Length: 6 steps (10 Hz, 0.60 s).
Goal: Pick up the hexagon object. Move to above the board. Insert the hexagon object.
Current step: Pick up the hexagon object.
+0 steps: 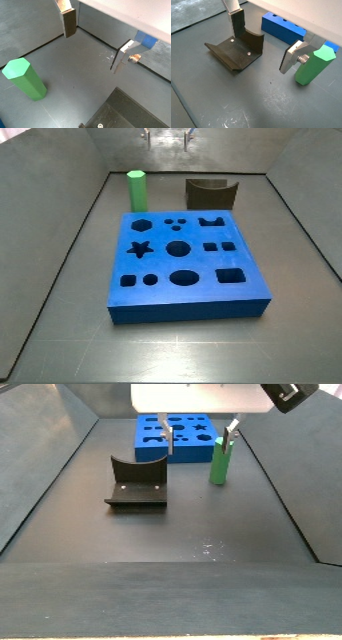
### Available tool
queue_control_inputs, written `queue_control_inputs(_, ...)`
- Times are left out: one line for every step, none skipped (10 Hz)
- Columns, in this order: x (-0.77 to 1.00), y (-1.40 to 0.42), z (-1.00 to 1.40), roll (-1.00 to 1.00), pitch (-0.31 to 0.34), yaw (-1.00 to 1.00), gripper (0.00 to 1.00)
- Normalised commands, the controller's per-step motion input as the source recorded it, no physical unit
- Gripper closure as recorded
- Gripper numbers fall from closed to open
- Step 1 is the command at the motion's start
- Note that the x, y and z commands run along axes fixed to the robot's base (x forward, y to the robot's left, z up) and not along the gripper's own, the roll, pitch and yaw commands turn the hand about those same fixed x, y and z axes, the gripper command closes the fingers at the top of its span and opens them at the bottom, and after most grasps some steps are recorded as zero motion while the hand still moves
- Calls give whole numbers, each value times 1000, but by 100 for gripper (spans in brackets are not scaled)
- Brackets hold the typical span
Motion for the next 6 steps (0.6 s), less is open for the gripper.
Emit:
queue_control_inputs(0, -177, 0, 6, 0, 89, 0)
queue_control_inputs(-271, -703, -6, 131, -86, 403, 0)
queue_control_inputs(-589, -766, 0, 109, -217, 294, 0)
queue_control_inputs(-651, -780, -143, 97, -200, 266, 0)
queue_control_inputs(-571, -706, -229, 14, -186, 269, 0)
queue_control_inputs(-269, -280, -37, 0, -174, 394, 0)
